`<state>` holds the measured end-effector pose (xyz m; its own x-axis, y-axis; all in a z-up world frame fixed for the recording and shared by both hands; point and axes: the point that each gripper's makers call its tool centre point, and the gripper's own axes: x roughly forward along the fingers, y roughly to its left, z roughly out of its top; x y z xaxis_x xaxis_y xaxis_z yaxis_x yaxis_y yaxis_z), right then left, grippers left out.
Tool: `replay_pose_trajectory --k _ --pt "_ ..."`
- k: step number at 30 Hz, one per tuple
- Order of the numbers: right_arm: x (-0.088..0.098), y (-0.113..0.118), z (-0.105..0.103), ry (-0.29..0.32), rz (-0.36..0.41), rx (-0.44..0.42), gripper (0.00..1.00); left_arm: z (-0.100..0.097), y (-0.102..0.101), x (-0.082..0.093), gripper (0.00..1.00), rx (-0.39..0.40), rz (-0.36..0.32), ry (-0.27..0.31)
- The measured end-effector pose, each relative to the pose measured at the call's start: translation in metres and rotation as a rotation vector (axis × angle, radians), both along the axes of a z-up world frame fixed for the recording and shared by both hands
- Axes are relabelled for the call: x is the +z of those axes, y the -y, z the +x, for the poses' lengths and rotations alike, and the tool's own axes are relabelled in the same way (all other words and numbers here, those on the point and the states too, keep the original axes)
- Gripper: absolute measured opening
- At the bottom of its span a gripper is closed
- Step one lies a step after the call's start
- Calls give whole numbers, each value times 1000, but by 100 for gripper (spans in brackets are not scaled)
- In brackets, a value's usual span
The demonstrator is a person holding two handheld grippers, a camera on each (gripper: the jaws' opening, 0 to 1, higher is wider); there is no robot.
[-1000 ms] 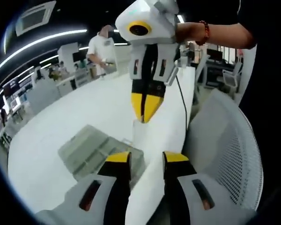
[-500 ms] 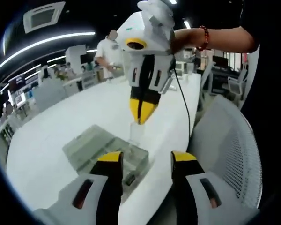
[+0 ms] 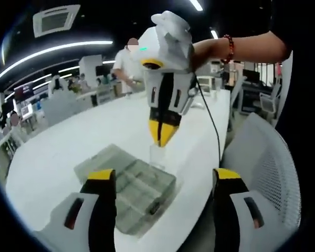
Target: Insert the divider into the dual guide fixture by aligning both edges with the guide slots and pushing it downward to the bottom, including one-sided entry, uneven engagement, binding, and posture correction.
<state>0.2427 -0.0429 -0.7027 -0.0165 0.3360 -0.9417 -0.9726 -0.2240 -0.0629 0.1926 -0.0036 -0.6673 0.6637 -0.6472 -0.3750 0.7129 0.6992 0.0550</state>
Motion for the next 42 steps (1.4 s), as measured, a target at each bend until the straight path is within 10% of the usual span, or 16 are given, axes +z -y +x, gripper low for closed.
replay_pose_trajectory --k 12,42 --pt "-9 -9 8 -7 -25 30 0 7 -11 4 99 81 -101 -13" --pt "-27 -20 17 -40 -74 7 0 7 -21 -8 96 87 -144 -44"
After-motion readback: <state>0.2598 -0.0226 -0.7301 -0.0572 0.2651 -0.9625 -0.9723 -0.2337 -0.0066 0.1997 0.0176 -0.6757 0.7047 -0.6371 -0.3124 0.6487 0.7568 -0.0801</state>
